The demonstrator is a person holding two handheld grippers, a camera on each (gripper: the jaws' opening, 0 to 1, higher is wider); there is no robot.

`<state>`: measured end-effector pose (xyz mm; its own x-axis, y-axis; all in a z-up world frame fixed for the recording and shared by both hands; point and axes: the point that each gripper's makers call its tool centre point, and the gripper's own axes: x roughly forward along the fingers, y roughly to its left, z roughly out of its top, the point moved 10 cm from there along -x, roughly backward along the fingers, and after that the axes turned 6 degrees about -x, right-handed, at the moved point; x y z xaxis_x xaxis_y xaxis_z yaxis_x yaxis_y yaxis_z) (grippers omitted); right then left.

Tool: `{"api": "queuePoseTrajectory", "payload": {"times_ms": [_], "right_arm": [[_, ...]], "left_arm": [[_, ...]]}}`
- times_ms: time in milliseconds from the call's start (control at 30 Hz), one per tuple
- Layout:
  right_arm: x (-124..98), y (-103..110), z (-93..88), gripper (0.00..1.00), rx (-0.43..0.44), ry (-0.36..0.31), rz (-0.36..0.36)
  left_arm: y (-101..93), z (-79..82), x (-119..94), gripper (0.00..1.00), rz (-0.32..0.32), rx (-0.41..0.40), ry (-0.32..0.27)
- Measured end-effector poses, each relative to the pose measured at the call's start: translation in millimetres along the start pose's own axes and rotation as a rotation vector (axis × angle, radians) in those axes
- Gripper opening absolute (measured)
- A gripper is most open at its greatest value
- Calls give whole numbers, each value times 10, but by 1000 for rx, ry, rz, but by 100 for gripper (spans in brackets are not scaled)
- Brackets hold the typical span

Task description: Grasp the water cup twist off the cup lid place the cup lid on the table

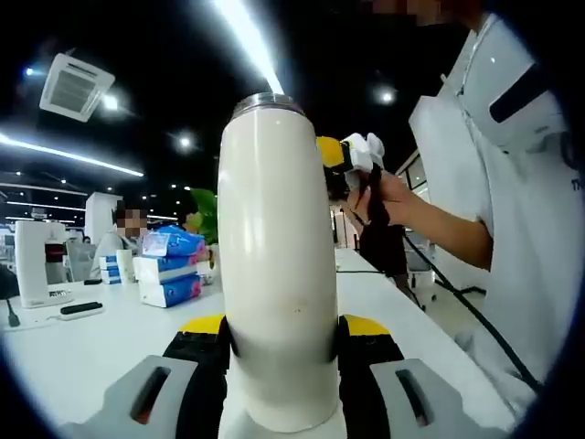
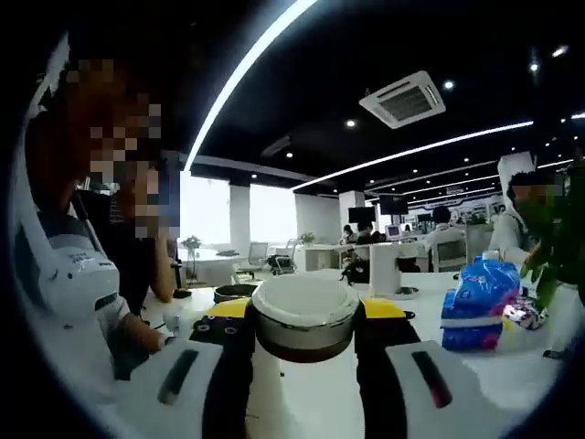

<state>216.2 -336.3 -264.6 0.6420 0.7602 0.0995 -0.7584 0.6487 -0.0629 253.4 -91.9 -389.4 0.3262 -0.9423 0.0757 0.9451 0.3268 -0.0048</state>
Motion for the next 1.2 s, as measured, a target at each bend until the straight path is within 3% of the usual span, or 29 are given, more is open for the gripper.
{"api": "queuePoseTrajectory", "payload": {"times_ms": [267,333,500,1200], "right_arm": [[25,93,-536,45,4,123,-36],[22,102,-679,45,-37,173,-60],[33,121,-942,45,-1,222,-54],[-61,106,-1245,45,4,304,-63]], "left_arm": [[2,2,-5,48,1,1,0],[5,2,-6,48,1,1,0],[4,5,-6,48,1,1,0],[0,24,-22,47,6,14,9]]}}
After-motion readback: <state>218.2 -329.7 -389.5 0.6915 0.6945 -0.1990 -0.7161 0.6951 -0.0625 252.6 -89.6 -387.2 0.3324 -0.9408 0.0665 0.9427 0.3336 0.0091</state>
